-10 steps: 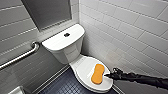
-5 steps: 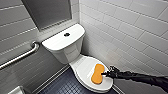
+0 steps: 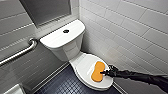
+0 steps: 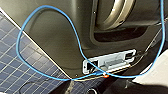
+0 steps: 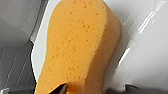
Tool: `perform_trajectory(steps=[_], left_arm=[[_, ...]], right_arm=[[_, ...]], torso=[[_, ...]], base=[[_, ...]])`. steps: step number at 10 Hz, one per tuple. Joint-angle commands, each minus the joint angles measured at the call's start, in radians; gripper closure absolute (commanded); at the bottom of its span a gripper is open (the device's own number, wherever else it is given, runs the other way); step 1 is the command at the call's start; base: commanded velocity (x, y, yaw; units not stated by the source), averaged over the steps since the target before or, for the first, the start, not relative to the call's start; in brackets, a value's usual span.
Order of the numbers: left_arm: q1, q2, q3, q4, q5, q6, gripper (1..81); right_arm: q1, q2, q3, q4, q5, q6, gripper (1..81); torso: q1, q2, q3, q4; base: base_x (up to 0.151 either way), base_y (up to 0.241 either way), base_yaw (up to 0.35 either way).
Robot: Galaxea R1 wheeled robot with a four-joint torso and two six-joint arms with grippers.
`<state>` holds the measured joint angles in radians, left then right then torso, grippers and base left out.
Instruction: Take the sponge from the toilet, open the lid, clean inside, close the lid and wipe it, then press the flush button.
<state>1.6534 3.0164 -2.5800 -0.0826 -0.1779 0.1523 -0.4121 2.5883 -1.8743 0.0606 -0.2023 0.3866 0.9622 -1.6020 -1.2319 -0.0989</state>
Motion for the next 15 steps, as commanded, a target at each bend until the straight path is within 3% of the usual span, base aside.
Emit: perform_trajectory(steps=[1, 6, 15], left_arm=[[0.053, 0.012, 0.009, 0.009, 0.089, 0.003, 1.0], [0.052, 0.01, 0.009, 0.009, 0.089, 0.004, 1.0], [0.05, 0.004, 0.01, 0.004, 0.098, 0.004, 1.0]], right_arm=[[0.12, -0.023, 0.023, 0.027, -0.022, 0.005, 1.0], [0.106, -0.023, 0.052, 0.033, 0.113, 0.028, 1.0], [0.051, 0.075, -0.071, 0.018, 0.145, 0.029, 1.0]], torso=[[0.0, 0.0, 0.0, 0.0], [0.0, 0.0, 0.0, 0.0], [0.0, 0.0, 0.0, 0.0]], base=[[0.0, 0.0, 0.0], [0.0, 0.0, 0.0], [0.0, 0.0, 0.0]])
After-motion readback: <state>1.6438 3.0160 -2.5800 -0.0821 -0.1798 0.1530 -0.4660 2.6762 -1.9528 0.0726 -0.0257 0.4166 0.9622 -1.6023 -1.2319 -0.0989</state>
